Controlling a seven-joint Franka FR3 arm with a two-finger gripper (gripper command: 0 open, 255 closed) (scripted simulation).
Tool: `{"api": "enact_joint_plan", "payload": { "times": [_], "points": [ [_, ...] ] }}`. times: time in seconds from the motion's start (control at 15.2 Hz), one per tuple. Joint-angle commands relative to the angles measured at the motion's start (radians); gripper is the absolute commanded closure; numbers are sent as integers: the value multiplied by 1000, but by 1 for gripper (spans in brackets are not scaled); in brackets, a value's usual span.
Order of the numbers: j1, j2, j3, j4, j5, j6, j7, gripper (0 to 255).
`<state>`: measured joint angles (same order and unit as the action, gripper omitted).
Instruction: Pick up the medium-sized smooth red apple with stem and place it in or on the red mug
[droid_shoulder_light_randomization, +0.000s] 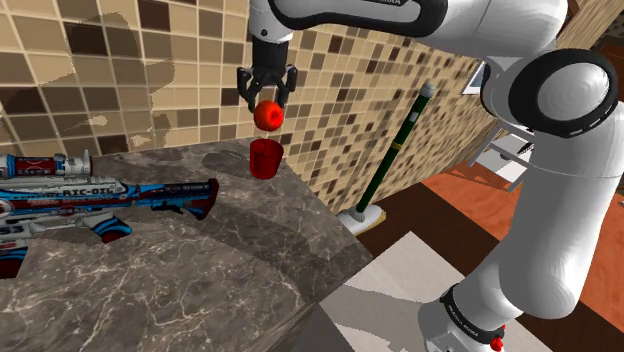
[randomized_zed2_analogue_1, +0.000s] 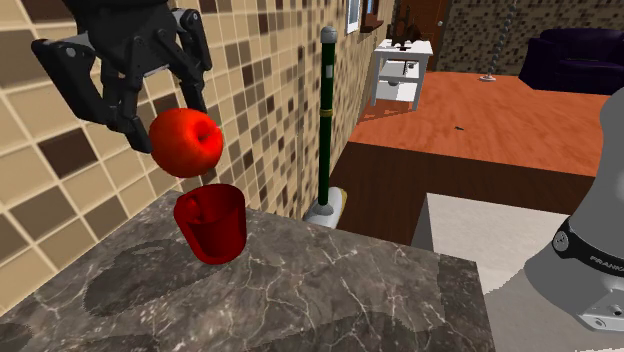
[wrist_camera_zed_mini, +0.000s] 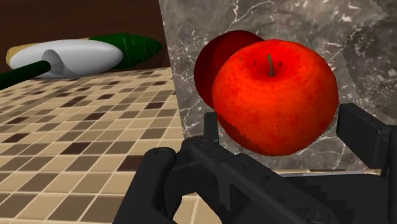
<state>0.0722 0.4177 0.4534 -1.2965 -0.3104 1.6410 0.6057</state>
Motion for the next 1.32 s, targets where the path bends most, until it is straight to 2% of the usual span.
{"api": "enact_joint_plan", "payload": {
  "times": [0.0, 0.13, 0.66, 1.25],
  "points": [
    [3, 63, -14, 107, -19, -41, -34, 255],
    [9, 150, -34, 251, -43, -93, -81, 255],
    [-19, 124, -32, 100, -37, 29, -60, 255],
    [-36, 124, -35, -18, -42, 143, -38, 255]
  ]
}}
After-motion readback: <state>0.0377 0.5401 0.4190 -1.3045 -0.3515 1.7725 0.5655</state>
